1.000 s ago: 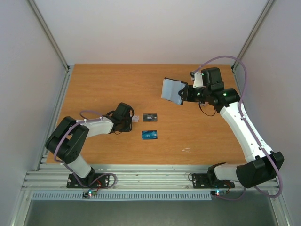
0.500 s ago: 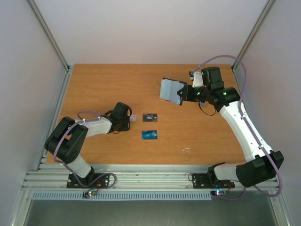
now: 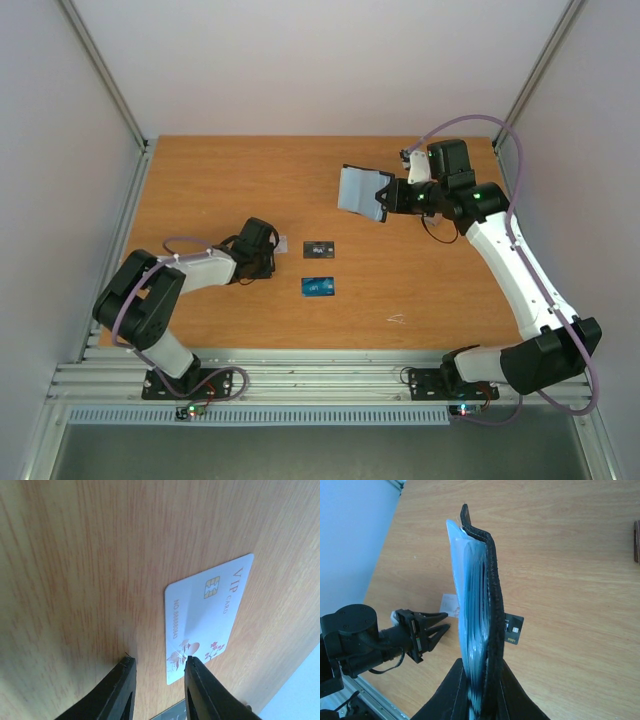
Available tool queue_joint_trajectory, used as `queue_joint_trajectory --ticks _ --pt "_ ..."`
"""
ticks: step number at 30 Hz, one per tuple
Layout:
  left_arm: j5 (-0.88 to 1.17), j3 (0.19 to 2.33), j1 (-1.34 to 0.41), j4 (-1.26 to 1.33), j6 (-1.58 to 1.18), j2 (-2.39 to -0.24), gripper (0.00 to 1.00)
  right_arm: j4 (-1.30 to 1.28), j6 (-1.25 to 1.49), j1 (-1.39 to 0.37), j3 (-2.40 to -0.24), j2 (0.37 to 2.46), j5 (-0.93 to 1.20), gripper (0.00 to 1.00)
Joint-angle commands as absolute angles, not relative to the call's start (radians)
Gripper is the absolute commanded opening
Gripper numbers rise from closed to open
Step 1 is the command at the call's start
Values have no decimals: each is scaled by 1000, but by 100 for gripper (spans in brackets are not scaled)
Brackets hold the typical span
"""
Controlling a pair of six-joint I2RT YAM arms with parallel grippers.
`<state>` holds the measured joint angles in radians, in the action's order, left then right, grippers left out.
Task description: Take the credit cards out of the card holder
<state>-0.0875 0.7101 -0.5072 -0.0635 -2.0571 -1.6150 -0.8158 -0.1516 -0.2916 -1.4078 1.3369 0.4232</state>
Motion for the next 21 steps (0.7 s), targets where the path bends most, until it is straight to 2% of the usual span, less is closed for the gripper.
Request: queue_joint_trajectory --ticks 1,7,10,14,16,19,21 --pt "-81 643 -528 -296 -2052 -1651 29 -805 -170 -287 -1442 1310 442 1" --pt "-80 623 -532 -323 -2009 -1583 28 -821 -173 -287 -1446 1290 437 1" --pt "-55 625 -522 -284 -1886 -1497 28 -828 -178 -287 -1448 1278 445 1" --pt "70 659 -454 -150 -1613 -1374 30 -827 -184 -287 -1459 1273 489 1" --pt "97 694 -398 -90 -1402 -1337 39 -822 -189 -287 -1465 1272 502 1" --pt "137 751 -335 31 -1091 -1376 46 -819 -210 -287 -1470 1264 515 1" --pt "140 832 -327 -9 -802 -1440 47 -821 -224 -288 -1468 1255 517 1"
